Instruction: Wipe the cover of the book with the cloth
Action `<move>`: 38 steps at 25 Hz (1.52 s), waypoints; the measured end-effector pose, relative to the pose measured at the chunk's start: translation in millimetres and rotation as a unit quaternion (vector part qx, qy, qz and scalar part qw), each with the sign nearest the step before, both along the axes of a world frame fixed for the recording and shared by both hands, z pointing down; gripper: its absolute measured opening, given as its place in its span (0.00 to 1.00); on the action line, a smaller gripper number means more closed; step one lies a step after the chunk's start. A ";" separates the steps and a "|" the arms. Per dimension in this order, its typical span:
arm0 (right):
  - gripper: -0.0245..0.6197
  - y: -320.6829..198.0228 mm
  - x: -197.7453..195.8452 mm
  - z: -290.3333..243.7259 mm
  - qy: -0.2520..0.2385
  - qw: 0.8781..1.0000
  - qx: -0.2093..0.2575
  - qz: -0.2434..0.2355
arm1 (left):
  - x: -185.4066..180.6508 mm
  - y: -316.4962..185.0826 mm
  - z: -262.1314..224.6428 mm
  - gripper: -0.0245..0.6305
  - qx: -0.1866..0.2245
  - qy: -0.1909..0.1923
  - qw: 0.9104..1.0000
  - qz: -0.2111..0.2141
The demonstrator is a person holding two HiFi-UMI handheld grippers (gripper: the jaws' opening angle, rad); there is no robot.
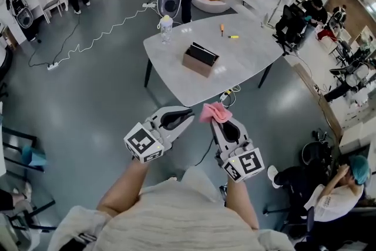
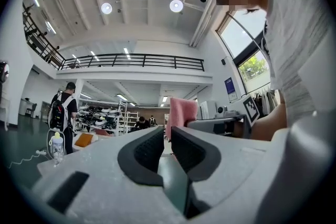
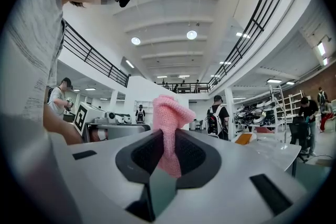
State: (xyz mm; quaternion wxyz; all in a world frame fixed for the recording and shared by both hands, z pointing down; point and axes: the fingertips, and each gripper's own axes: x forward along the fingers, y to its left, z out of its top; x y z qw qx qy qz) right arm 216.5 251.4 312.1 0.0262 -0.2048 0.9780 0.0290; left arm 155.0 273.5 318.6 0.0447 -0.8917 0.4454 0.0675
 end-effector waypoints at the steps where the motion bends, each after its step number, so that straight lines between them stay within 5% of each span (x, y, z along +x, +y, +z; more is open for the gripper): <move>1: 0.13 -4.3 -2.2 0.8 0.003 1.000 0.000 0.001 | -2.6 -5.6 2.0 0.10 -0.002 -0.001 1.000 0.000; 9: 0.13 -74.0 -29.1 18.3 0.018 1.000 -0.004 0.002 | -34.4 -70.7 14.3 0.11 -0.005 -0.011 1.000 -0.007; 22: 0.13 -256.8 -71.9 36.5 0.023 1.000 -0.016 0.011 | -75.0 -254.7 44.0 0.12 -0.040 -0.098 0.994 -0.012; 30: 0.13 -310.9 -72.9 46.3 0.027 0.999 -0.018 0.034 | -109.3 -334.0 101.9 0.35 -0.073 -0.255 0.964 0.004; 38: 0.13 -345.6 -80.0 45.2 0.027 0.994 -0.031 0.105 | -135.5 -403.0 148.2 0.44 -0.110 -0.340 0.928 0.105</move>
